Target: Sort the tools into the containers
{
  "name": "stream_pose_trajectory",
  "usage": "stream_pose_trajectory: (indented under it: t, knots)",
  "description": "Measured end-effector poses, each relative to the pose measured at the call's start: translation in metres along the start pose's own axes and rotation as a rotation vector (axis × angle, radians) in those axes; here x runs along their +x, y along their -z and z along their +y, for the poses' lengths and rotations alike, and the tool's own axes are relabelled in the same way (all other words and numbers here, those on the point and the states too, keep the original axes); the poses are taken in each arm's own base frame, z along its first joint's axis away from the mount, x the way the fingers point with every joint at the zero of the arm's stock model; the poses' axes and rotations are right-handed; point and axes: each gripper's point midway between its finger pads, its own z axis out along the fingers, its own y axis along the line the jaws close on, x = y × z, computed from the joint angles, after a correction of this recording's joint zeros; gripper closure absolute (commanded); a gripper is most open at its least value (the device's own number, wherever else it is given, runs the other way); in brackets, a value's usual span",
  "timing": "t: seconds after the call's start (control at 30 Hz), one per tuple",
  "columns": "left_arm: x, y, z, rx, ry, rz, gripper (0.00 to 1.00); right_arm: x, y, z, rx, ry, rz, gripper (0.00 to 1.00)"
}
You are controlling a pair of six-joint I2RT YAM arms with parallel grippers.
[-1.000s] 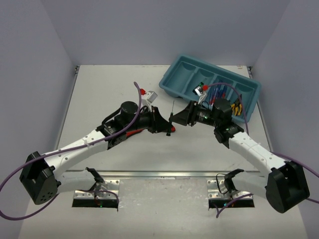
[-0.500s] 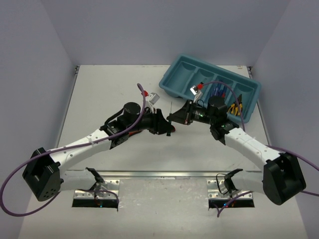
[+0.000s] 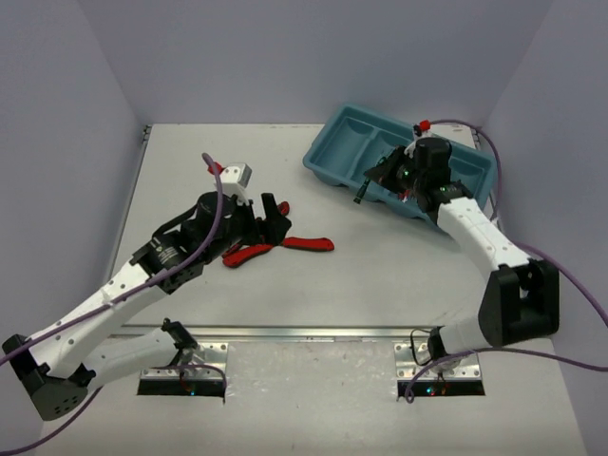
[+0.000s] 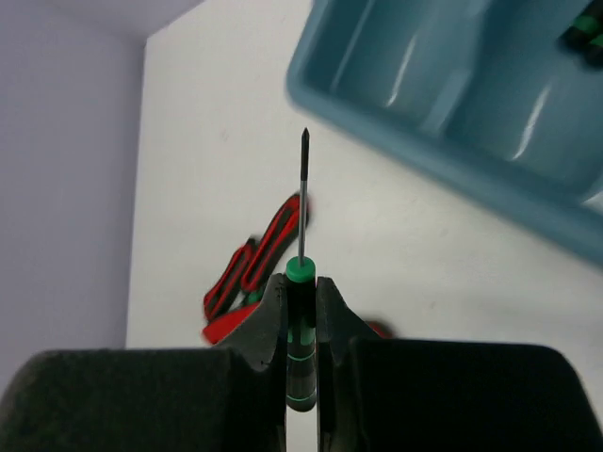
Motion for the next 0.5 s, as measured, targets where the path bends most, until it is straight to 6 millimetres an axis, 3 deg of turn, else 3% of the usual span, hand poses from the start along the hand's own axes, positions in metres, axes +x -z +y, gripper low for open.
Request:
stream_pose_trajectory:
  t: [0.07, 0.17, 0.27, 0.33, 0.37, 0.4, 0.5]
  knots:
    - [-0.005, 0.016, 0.009, -0.036, -0.017, -0.019, 0.0, -0.032, -0.016, -0.031, 0.143, -0.008, -0.033, 1.0]
    - [-0.005, 0.032, 0.021, -0.07, -0.035, -0.029, 0.0, -0.079, -0.05, -0.06, 0.263, 0.008, -0.093, 1.0]
    - [-0.004, 0.038, 0.032, -0.118, -0.047, -0.032, 0.0, -0.1, -0.08, -0.092, 0.382, 0.014, -0.06, 0.98]
    - [-0.001, 0.036, 0.04, -0.158, -0.054, -0.02, 0.0, -0.117, -0.104, -0.108, 0.435, 0.028, -0.047, 0.76]
    - [0.001, 0.035, 0.044, -0.18, -0.056, -0.014, 0.0, -0.123, -0.116, -0.115, 0.453, 0.036, -0.043, 0.55]
    - [0.003, 0.033, 0.047, -0.202, -0.054, -0.008, 0.0, -0.128, -0.125, -0.122, 0.472, 0.044, -0.035, 0.43]
    - [0.008, 0.023, 0.055, -0.259, -0.049, 0.014, 0.0, -0.122, -0.138, -0.138, 0.51, 0.049, 0.009, 0.37]
